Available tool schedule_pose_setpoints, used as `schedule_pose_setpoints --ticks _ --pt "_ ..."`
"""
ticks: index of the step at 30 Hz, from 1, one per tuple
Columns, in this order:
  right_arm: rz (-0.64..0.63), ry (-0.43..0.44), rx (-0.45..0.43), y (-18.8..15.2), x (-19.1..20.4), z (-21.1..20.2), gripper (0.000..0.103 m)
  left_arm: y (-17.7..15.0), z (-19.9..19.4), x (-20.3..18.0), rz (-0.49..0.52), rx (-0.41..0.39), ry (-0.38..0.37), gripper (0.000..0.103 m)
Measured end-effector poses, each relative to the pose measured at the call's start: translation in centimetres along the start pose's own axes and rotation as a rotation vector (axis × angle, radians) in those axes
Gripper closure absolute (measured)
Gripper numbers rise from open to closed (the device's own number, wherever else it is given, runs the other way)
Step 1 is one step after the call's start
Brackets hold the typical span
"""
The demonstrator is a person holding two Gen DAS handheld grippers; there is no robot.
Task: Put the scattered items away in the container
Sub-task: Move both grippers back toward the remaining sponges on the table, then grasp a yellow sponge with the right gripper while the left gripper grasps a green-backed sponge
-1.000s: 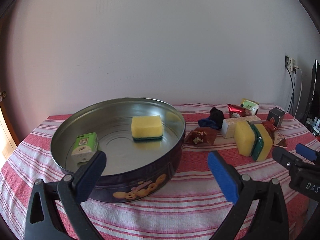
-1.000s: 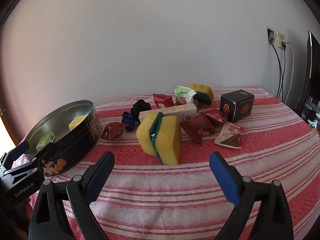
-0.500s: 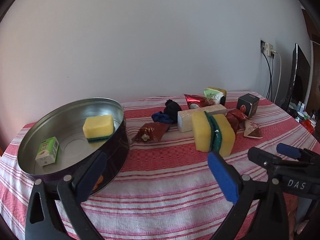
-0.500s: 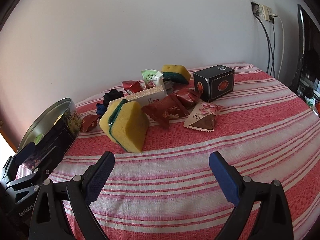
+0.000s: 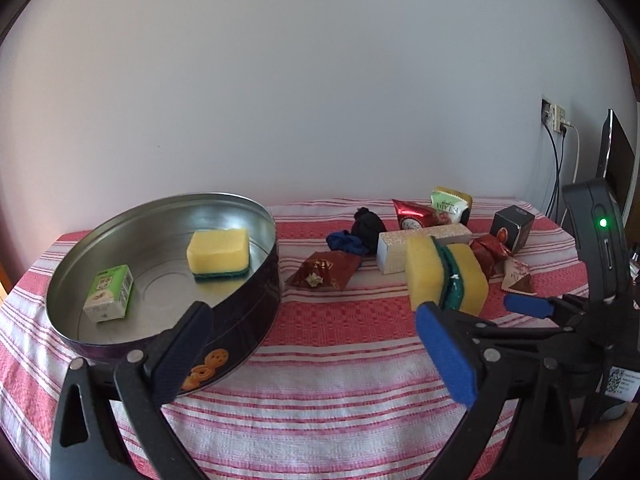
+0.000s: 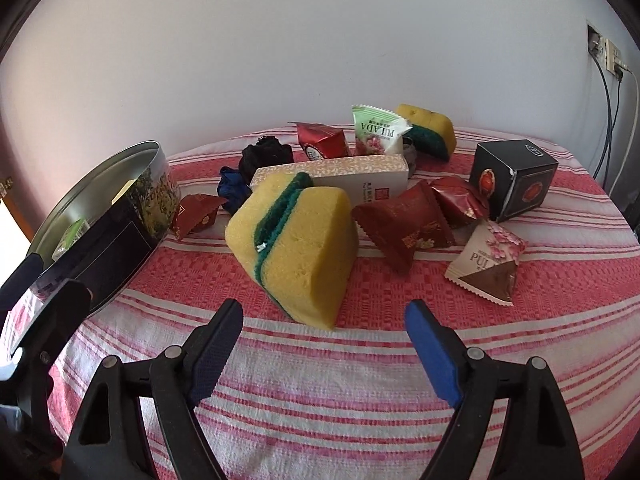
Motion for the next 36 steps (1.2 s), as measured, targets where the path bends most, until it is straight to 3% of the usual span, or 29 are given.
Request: schedule_pose_setpoints --ticks 2,4,6,8,9,14,19,26,32,36 --pt "0.001 -0.002 0.009 0.3 0.1 0.5 0.020 -0.2 0.2 -0.3 0.012 0.010 0.001 0.000" --pt "0.026 0.010 0.022 0.4 -0.4 0.9 0.032 -0.3 0.2 -0.7 0.038 0.005 0.009 0.000" --pt "0.068 0.051 0.051 0.3 -1.2 1.4 0.053 -0.4 0.3 -1.2 0.062 0.009 0.009 0.000" --pt "0.116 0.103 0.068 0.1 -1.9 1.8 0.061 -0.4 0.5 -1.6 0.071 0.016 0.002 0.000" --pt "0.132 0.116 0.066 0.1 -2.3 1.8 0.070 -0.4 0.5 -1.7 0.072 0.018 0.001 0.000" --pt "0.154 0.171 0.043 -0.4 -3.5 0.9 0.071 -0.4 0.9 -1.7 0.046 0.036 -0.008 0.000" --pt "0.196 0.278 -0.044 -0.4 -5.1 -1.6 0.071 -0.4 1.8 -1.8 0.012 0.062 -0.033 0.000" --pt "0.297 0.386 -0.101 -0.6 -8.3 -3.3 0.071 -0.2 3.9 -4.4 0.025 0.106 -0.074 0.000" --pt "0.377 0.277 -0.118 -0.7 -12.2 -3.2 0.071 0.2 6.2 -5.9 -0.020 0.142 -0.092 0.000" --pt "0.423 0.269 -0.109 -0.6 -13.5 -2.8 0.071 0.5 8.8 -7.4 -0.010 0.209 -0.099 0.000"
Point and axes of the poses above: each gripper's, at about its wrist camera, not at the fingertips, and z roughly the way its jaws point, x to its left, y to its top, the point moved 3 cm from there along z, roughly the way its jaws point, and after that the axes turned 12 degrees about -y, right-handed, at the moved point
